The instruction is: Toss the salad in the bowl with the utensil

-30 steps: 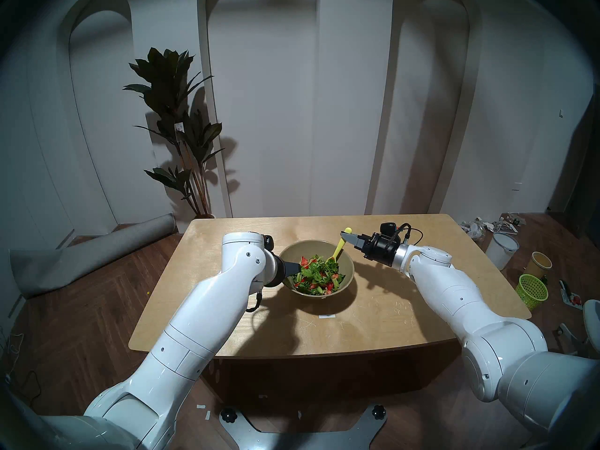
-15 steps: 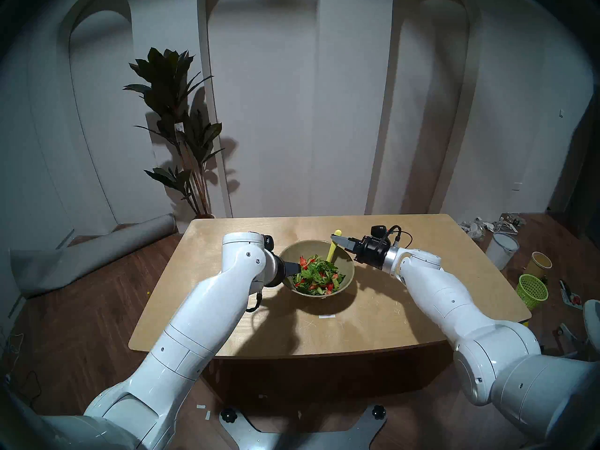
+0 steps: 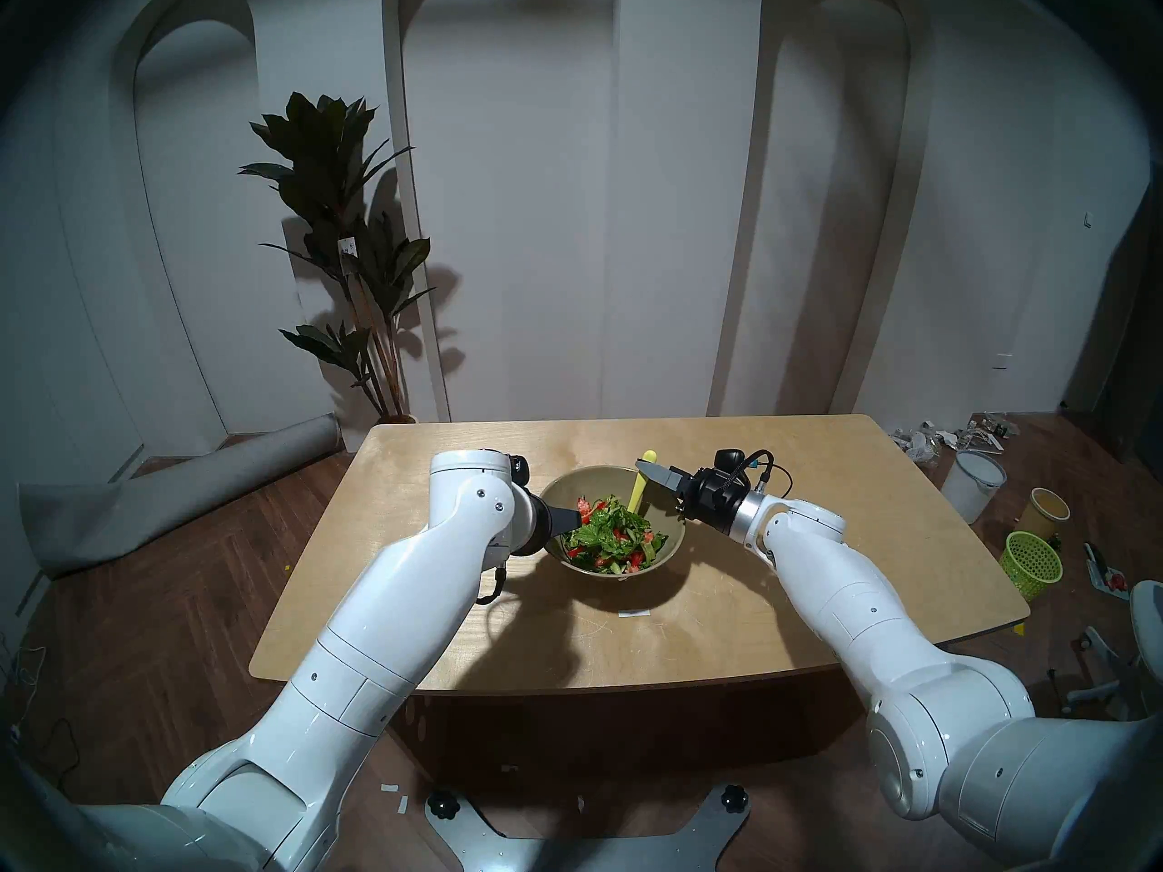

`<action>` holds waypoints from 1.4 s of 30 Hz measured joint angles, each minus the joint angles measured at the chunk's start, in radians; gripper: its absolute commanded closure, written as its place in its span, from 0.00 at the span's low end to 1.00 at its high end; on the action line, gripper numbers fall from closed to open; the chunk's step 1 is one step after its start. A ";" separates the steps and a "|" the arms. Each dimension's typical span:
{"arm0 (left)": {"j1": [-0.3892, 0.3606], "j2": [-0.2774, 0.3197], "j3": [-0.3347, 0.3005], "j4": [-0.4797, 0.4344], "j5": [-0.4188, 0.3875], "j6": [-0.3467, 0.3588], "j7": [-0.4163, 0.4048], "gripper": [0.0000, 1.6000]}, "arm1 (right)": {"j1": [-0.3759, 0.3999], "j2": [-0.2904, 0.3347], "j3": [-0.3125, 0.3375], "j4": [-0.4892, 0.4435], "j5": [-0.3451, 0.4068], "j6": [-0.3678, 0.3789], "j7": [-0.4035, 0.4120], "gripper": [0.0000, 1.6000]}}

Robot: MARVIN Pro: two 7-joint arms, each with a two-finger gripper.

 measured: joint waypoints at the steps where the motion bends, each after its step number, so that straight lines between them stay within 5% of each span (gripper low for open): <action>1: 0.000 0.000 0.000 0.000 0.000 0.000 0.000 1.00 | -0.012 -0.001 0.006 -0.020 0.006 0.009 -0.012 1.00; 24: 0.000 -0.002 0.002 0.000 -0.001 0.000 -0.001 1.00 | -0.144 0.036 0.068 -0.296 0.021 0.085 -0.117 1.00; 42: 0.000 -0.002 0.002 0.000 -0.001 0.000 0.000 1.00 | -0.143 0.030 0.107 -0.327 0.043 0.124 -0.144 1.00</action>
